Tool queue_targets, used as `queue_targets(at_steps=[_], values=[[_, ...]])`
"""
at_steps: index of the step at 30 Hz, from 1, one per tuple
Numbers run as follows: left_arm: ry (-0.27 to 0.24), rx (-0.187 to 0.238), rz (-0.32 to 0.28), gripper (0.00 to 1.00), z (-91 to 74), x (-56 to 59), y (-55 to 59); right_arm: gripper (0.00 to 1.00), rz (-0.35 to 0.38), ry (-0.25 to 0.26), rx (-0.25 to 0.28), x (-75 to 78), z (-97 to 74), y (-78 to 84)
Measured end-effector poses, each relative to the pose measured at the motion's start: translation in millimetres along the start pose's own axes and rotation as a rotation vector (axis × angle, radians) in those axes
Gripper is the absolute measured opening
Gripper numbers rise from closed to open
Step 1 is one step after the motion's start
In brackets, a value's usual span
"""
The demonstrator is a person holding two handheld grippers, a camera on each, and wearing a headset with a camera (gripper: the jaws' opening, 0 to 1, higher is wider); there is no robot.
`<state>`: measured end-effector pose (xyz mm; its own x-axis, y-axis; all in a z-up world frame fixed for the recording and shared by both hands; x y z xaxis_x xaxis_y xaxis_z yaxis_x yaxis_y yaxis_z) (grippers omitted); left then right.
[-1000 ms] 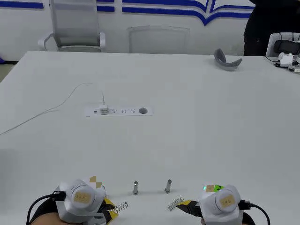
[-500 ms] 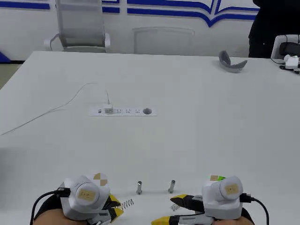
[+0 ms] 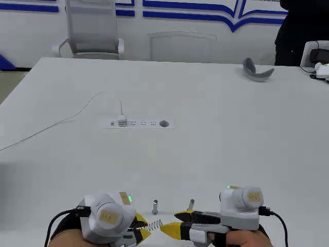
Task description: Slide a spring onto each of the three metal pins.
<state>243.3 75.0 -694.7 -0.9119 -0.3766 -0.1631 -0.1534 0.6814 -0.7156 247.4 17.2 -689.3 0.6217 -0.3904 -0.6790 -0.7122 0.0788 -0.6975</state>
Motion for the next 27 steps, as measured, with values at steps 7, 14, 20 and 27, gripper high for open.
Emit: queue_targets(at_steps=[7,14,20,27], values=[[0.011,0.028,0.023,0.11,-2.6,5.0,-14.6,0.33,0.059,-0.052,0.026,-5.1,6.4,-1.9],[0.018,0.042,0.042,0.11,-4.4,6.6,-20.9,0.19,0.078,-0.091,0.054,-12.0,7.9,-6.0],[0.025,0.042,0.048,0.10,-4.7,7.1,-21.0,0.15,0.091,-0.111,0.049,-15.5,7.2,-4.9],[0.039,0.053,0.039,0.10,-3.4,7.2,-23.5,0.12,0.082,-0.128,0.051,-20.7,4.9,-11.3]])
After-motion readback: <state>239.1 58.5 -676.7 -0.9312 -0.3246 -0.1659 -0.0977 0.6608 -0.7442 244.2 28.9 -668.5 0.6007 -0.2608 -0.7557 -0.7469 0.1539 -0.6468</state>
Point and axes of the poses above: the centre of the closed fingertips' face, and the gripper's own axes: z roughly forward along the fingers, x roughly to its right, y roughly out of its underside, the point moved 2 cm from there along -z, roughly backward along the fingers, and after that the axes turned 13 degrees about -y, right-handed, at the moved point
